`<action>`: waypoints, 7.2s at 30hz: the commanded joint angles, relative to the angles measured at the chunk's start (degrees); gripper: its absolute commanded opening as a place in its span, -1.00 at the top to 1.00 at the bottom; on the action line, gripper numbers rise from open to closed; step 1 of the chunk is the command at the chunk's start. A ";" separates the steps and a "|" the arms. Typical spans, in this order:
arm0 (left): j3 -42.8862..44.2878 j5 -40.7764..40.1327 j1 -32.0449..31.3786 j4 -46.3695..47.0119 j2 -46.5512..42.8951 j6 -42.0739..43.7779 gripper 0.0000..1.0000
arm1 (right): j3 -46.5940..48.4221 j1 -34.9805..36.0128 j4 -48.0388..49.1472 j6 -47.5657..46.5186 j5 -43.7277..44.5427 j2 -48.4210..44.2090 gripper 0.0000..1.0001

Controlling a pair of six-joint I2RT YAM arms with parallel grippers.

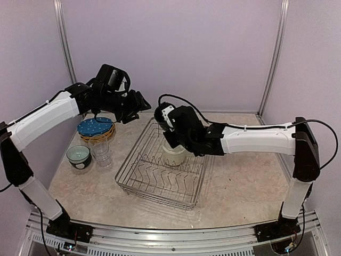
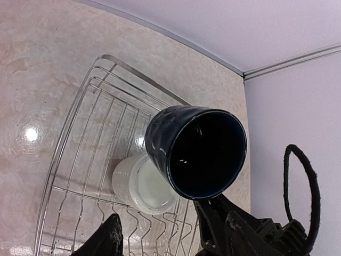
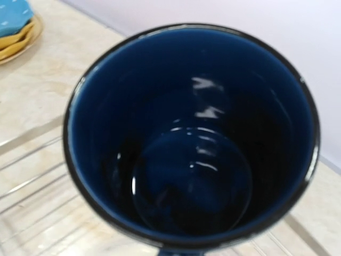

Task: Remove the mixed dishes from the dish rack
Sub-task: Place the cup at the center of the board, then grab the cup from the dish rack, then place the cup on the dish rack.

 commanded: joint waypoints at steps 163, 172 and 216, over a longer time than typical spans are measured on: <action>-12.31 22.08 5.47 12.76 -5.37 12.39 -0.92 | -15.61 -27.55 19.62 45.58 -57.84 -3.08 1.00; -4.20 6.21 -4.18 6.05 8.77 25.94 -0.56 | -13.35 -27.91 13.95 55.61 -53.57 1.36 1.00; -25.28 2.66 -3.19 21.25 -12.70 29.13 -0.71 | 3.50 -18.51 -22.23 -3.60 -27.96 -6.11 -0.89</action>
